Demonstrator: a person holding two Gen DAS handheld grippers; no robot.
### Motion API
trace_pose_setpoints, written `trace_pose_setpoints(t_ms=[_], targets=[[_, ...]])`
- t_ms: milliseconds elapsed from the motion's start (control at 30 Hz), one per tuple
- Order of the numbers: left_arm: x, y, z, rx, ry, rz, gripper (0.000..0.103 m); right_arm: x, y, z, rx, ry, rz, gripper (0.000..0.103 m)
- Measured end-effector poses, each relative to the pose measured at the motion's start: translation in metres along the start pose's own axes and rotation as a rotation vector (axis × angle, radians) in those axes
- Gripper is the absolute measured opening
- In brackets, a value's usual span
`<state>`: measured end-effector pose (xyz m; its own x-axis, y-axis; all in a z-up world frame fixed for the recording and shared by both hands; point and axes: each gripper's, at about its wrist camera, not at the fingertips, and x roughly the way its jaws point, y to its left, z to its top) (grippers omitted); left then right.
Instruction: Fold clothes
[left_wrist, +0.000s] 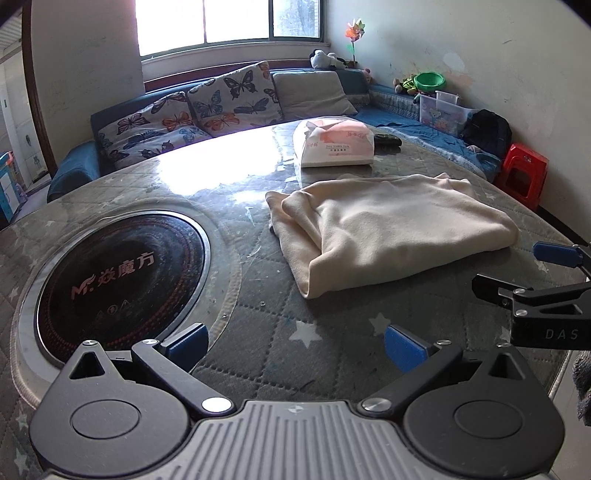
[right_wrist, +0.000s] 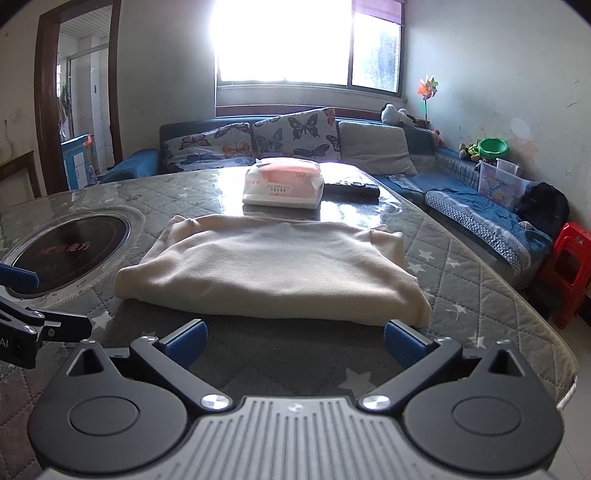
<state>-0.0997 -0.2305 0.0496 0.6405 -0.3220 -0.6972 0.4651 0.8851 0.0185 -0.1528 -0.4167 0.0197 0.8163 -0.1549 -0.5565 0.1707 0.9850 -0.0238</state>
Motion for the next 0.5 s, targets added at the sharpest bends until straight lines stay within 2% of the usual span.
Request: trace_pose_setpoints(t_ms=[500], targets=[[-0.013, -0.005, -0.012, 0.006, -0.023, -0.014, 0.103, -0.009, 0.012, -0.006, -0.009, 0.004, -0.003, 0.103]])
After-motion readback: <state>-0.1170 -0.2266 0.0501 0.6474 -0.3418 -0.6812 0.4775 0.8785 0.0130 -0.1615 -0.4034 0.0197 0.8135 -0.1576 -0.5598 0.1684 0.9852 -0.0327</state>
